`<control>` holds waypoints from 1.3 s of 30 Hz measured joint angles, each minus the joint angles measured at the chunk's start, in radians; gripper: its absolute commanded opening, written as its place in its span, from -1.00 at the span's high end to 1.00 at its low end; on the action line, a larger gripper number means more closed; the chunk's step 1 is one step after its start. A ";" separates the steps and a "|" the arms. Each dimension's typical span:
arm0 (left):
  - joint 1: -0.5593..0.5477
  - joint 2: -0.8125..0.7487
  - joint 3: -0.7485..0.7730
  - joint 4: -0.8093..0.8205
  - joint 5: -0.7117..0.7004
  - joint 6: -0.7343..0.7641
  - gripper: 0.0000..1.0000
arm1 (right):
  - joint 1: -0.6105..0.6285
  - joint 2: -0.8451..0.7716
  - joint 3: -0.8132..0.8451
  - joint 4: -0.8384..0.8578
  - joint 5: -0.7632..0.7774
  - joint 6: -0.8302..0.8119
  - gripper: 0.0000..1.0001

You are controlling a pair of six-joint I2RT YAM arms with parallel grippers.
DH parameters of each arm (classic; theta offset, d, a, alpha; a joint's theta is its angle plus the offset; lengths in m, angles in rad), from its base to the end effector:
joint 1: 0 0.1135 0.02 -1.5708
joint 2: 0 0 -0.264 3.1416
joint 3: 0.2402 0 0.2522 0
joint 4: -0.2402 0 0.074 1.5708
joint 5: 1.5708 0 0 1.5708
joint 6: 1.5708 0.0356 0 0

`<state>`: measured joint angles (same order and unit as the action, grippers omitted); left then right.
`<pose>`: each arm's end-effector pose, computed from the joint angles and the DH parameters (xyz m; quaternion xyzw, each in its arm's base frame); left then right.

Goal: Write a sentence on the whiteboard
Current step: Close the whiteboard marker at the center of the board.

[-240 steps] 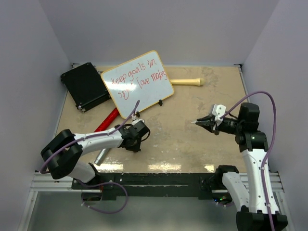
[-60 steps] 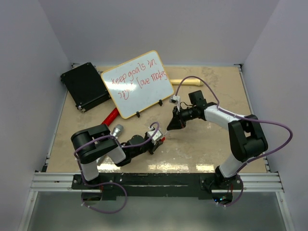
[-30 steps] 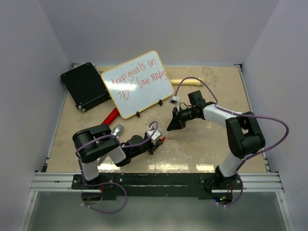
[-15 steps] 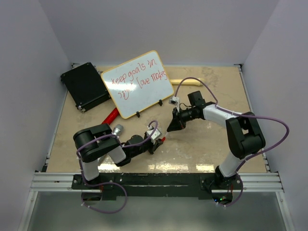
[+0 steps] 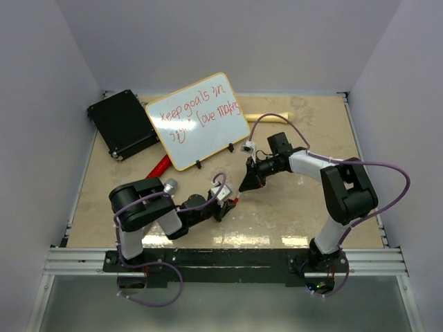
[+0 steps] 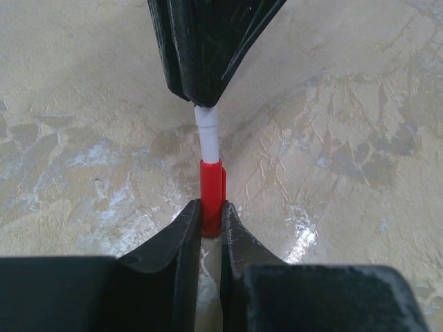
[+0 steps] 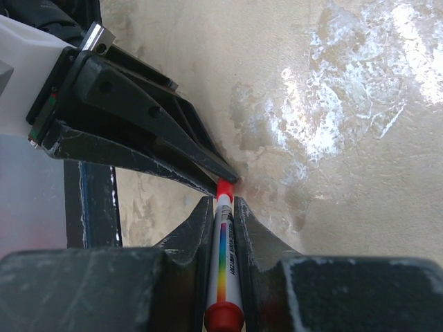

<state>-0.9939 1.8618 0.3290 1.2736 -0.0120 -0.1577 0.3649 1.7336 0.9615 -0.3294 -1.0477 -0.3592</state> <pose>0.1481 -0.2269 0.0958 0.3185 0.7258 -0.3280 0.5140 0.2895 0.1436 0.1642 -0.4070 0.7464 0.4871 0.1999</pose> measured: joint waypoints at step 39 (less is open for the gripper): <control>0.103 -0.112 0.352 -0.700 0.014 0.212 0.13 | 0.019 0.068 0.066 0.137 0.105 0.021 0.89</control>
<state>-0.8906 1.7496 0.6815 0.5735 0.0017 0.0544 0.3840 1.8011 1.0279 -0.1928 -0.9428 -0.3378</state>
